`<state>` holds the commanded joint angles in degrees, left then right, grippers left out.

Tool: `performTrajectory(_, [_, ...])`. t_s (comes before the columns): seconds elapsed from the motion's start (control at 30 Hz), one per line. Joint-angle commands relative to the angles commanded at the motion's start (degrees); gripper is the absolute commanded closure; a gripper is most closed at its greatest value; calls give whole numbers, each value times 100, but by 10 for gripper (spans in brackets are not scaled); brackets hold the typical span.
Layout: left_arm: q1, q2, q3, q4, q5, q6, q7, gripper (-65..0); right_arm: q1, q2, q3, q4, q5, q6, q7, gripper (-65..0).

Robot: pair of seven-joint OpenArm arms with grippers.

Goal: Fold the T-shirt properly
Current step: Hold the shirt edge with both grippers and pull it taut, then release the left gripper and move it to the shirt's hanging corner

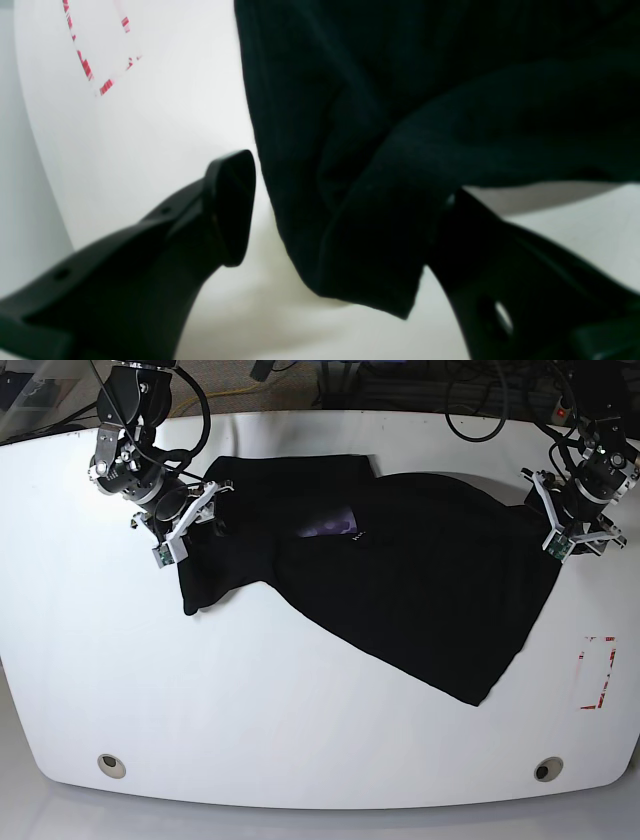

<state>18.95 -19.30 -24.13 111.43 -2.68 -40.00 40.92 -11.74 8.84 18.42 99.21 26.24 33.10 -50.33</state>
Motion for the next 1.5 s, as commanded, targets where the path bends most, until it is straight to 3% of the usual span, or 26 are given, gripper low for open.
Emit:
performTrajectory(0.1, [0,9,-9,18,-79,0,0,-376,9,0,9,-79,0,0,0,-225])
performTrajectory(0.23, [0,-35,-132,18,-677,0,0,-378,-9,-9,9,-26,0,0,0,-206])
performTrajectory(0.37, [-18,-35,-554,18,-1327,0,9,-379,-9,0,9,-9,35,0,0,0])
performTrajectory(0.57, [-519,9,-1002,18,-1934,0,281,-379,-141,9,9,492,0,0,0,0])
performTrajectory(0.73, [-967,-62,-1231,62,-2549,0,1187,-379,-211,9,9,1002,0,0,0,0])
performTrajectory(0.77, [-949,-264,-1213,132,-2646,0,1292,-379,-220,9,9,1073,0,0,-9,0])
performTrajectory(0.9, [-686,-967,-914,237,-2611,0,1354,-378,-220,9,18,1134,0,0,-9,0])
performTrajectory(1.07, [-26,-1248,-1389,220,-2593,0,1345,-378,-220,0,26,1108,0,0,-9,0])
performTrajectory(1.33, [853,-1662,-1424,220,-2593,0,1345,-385,-202,-35,0,1099,0,0,-9,0])
performTrajectory(1.5, [1090,-1741,-1204,229,-2602,0,1354,-547,-176,-35,0,1099,0,0,-9,0])
